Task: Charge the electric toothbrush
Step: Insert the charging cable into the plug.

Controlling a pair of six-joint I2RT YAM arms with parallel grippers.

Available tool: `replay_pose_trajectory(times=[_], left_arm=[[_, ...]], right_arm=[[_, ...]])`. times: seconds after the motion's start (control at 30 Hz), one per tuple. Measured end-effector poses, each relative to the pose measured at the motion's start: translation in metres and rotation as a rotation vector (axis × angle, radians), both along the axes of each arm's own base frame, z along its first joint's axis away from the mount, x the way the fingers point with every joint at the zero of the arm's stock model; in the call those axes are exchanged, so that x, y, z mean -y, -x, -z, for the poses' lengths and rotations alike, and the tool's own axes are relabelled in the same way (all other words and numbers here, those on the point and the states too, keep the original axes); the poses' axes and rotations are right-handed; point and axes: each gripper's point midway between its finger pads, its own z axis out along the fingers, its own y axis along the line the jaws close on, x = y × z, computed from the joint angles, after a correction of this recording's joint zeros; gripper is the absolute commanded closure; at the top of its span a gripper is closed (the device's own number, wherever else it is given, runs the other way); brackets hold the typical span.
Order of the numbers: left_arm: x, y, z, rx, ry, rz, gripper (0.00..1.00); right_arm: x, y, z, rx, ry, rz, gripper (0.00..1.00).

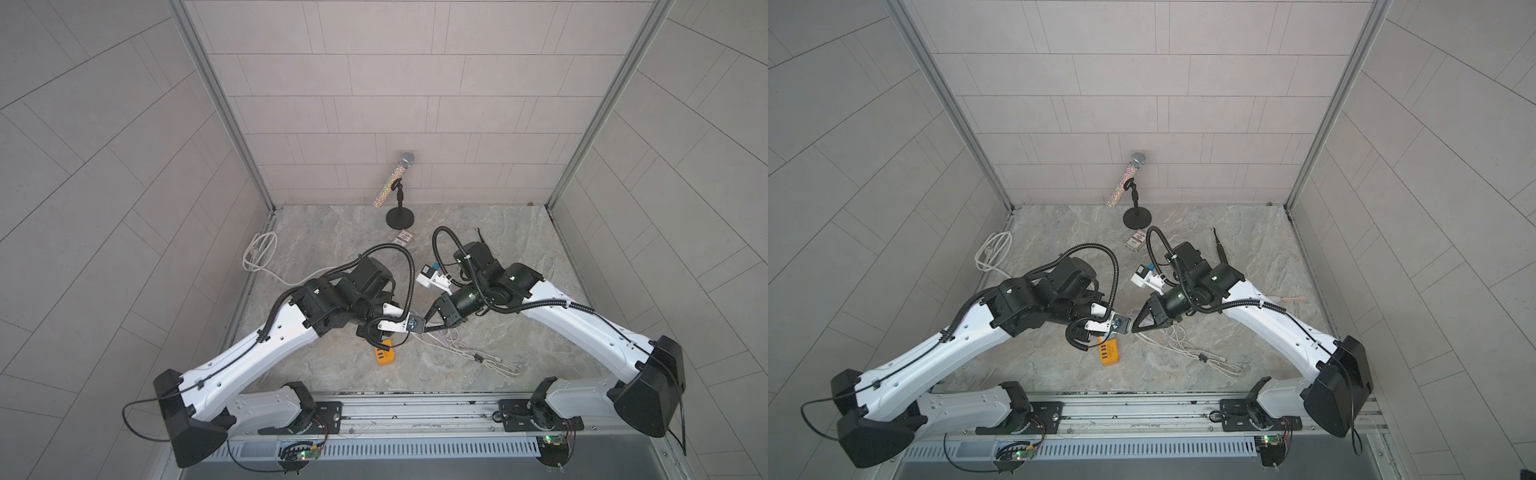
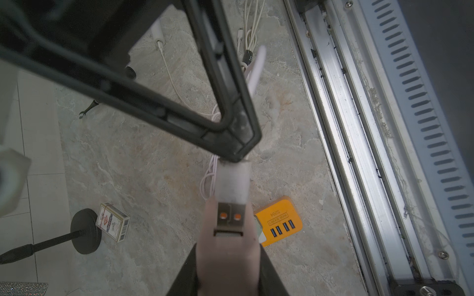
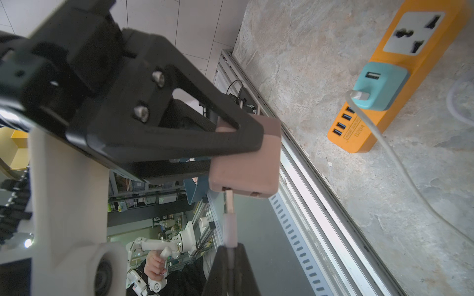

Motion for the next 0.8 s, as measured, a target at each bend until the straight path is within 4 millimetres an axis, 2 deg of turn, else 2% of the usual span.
replay_pose_trajectory(times=[0.8], left_arm=[[0.000,0.012,0.002,0.004,-0.089,0.012,1.00]], right_arm=[[-0.007,0.006,0.005,-0.076,0.023,-0.006,1.00]])
